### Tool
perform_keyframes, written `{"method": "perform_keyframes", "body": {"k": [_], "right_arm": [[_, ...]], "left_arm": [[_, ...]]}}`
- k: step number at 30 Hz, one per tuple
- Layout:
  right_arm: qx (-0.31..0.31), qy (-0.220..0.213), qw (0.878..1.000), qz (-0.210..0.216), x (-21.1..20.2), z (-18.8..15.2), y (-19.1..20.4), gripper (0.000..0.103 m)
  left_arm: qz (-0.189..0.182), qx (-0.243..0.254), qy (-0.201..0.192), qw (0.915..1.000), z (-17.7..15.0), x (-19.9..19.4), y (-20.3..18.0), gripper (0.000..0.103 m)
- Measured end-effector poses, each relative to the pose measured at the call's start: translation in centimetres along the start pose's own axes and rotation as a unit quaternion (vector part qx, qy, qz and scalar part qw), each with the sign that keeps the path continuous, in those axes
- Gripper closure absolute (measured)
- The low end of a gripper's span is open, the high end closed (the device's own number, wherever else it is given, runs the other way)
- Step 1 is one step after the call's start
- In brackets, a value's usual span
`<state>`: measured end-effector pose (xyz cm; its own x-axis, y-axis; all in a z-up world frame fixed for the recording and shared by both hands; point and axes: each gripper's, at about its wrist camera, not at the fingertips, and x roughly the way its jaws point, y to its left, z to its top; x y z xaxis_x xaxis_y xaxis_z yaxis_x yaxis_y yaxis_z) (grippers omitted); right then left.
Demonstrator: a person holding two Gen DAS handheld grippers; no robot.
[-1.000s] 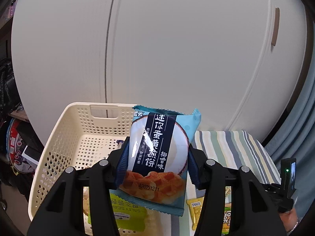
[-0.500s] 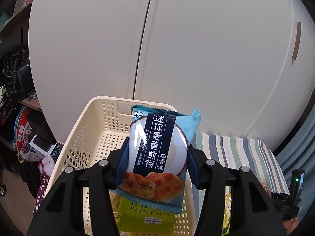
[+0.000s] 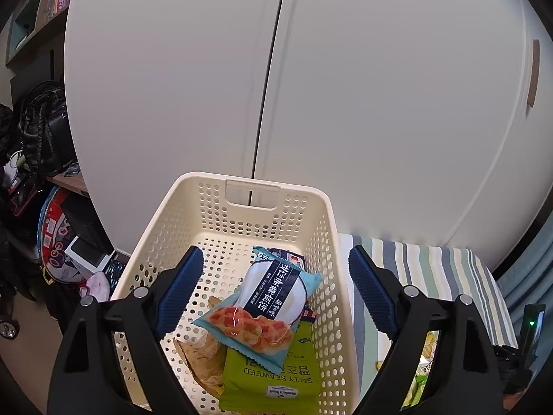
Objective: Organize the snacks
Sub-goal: 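Carry the clear cracker bag in the right tool into the basket and release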
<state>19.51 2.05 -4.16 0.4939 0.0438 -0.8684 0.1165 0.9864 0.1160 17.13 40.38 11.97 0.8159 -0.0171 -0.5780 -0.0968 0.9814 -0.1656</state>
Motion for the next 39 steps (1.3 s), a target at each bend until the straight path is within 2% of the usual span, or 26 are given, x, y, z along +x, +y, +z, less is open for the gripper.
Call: {"method": "perform_keyframes", "body": {"k": [2, 5, 18, 28, 34, 39], "right_arm": [[0.000, -0.002, 1.000, 0.000, -0.2, 0.0, 0.1, 0.048], [-0.001, -0.006, 1.000, 0.004, -0.5, 0.0, 0.4, 0.048], [-0.025, -0.052, 0.997, 0.048, -4.6, 1.8, 4.4, 0.048], [-0.086, -0.091, 0.986, 0.113, -9.0, 4.2, 12.7, 0.048], [-0.127, -0.109, 0.975, 0.146, -10.9, 5.3, 18.2, 0.048], [-0.149, -0.112, 0.969, 0.161, -11.2, 5.8, 21.8, 0.048]], "left_arm": [[0.005, 0.002, -0.002, 1.0000, 0.1, 0.1, 0.0, 0.015], [0.010, 0.005, -0.005, 0.9999, 0.1, 0.0, 0.1, 0.007], [0.018, 0.006, -0.013, 0.9997, 0.3, -0.2, 0.5, 0.006], [0.016, -0.001, -0.022, 0.9996, 0.6, -0.8, 1.2, 0.006], [0.043, -0.016, -0.043, 0.9980, 1.4, -2.2, 3.3, 0.003], [0.043, -0.051, -0.056, 0.9962, 2.0, -3.6, 5.9, 0.003]]}}
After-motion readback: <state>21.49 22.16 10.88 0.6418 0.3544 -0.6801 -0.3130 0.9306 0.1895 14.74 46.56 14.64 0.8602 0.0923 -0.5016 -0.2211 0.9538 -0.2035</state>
